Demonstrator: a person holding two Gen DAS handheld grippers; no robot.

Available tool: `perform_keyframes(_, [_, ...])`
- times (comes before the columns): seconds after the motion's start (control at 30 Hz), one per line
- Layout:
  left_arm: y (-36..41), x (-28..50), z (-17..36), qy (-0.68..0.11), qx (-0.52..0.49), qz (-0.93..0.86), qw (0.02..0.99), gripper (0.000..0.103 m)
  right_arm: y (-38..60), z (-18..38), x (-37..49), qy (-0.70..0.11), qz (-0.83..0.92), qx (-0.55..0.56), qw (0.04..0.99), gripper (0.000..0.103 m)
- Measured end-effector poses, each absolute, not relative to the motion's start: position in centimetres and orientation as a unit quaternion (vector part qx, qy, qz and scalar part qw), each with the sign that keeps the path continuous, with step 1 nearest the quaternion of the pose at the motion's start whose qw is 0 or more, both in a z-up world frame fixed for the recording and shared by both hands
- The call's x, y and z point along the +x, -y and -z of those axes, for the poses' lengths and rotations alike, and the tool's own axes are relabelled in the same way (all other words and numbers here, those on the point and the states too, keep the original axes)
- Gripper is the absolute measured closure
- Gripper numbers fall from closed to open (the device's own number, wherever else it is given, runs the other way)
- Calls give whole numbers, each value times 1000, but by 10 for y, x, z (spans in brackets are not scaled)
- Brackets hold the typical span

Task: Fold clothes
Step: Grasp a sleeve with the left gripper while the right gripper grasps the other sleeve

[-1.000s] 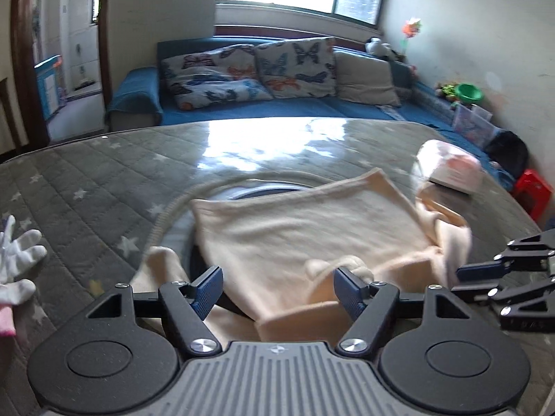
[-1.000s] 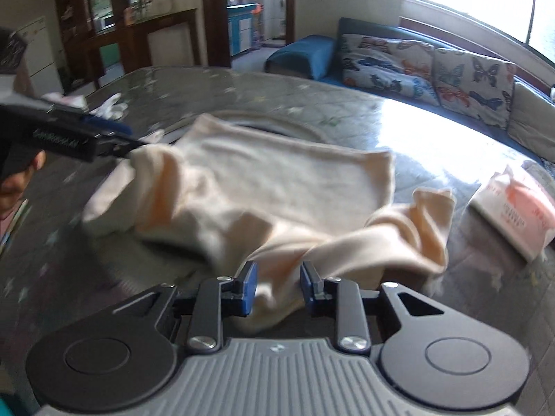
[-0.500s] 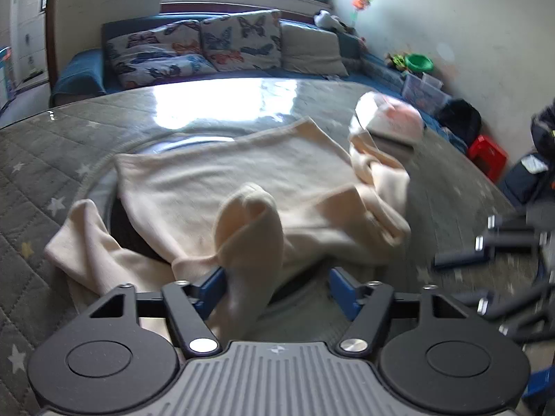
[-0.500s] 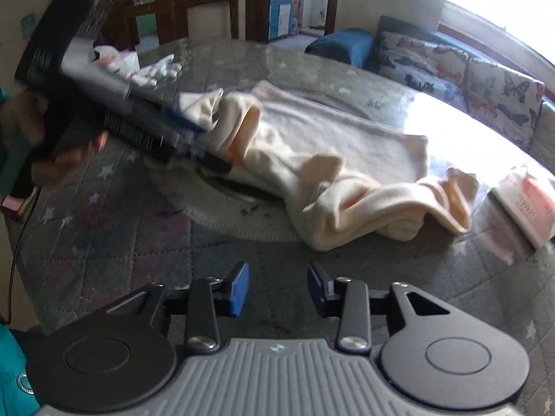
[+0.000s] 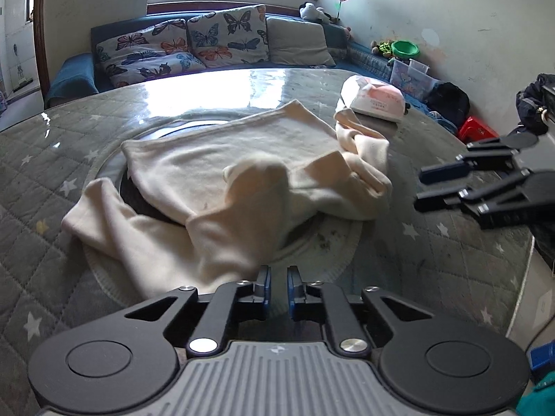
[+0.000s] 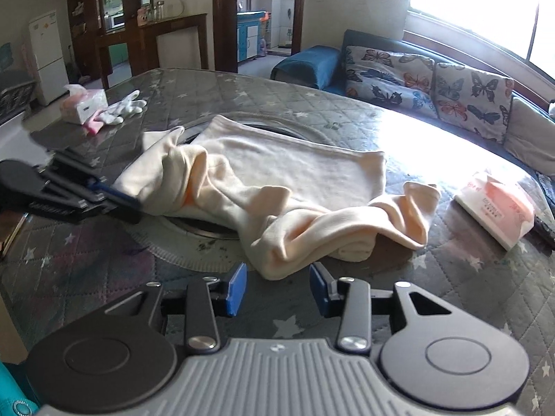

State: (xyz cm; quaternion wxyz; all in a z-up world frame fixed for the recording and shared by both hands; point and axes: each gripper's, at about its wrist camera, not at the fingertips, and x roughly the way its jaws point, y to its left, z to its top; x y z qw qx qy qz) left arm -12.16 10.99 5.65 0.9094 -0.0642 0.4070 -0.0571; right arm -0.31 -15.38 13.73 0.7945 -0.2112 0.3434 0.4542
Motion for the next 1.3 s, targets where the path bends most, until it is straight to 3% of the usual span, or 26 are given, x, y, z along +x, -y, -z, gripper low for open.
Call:
perform_keyframes(0.27, [-117, -143, -59, -410, -69, 33, 909, 89, 160, -140, 6, -343, -440, -202, 805, 61])
perform_keyframes(0.37, [-123, -149, -69, -396, -71, 22, 915, 79, 160, -141, 7, -341, -438, -202, 807, 61])
perform_keyframes(0.43, [-124, -149, -74, -389, -70, 12, 919, 61, 159, -142, 8, -338, -439, -201, 808, 59])
perform_keyframes(0.83, [-105, -86, -88, -344, -33, 29, 938, 42, 115, -141, 25, -321, -463, -199, 802, 58])
perform_keyframes(0.97, [-99, -70, -75, -355, -11, 30, 934, 47, 98, -126, 35, -333, -469, -201, 793, 66])
perform_keyframes(1.03, [-98, -67, -70, -359, -3, 34, 933, 70, 90, -118, 40, -338, -471, -202, 789, 77])
perform_keyframes(1.1, [-98, -69, -68, -361, -2, 38, 932, 84, 85, -112, 43, -341, -473, -202, 787, 93])
perform_keyframes(1.3, [-100, -93, -75, -344, 7, 53, 938, 92, 107, -129, 25, -316, -488, -196, 790, 95])
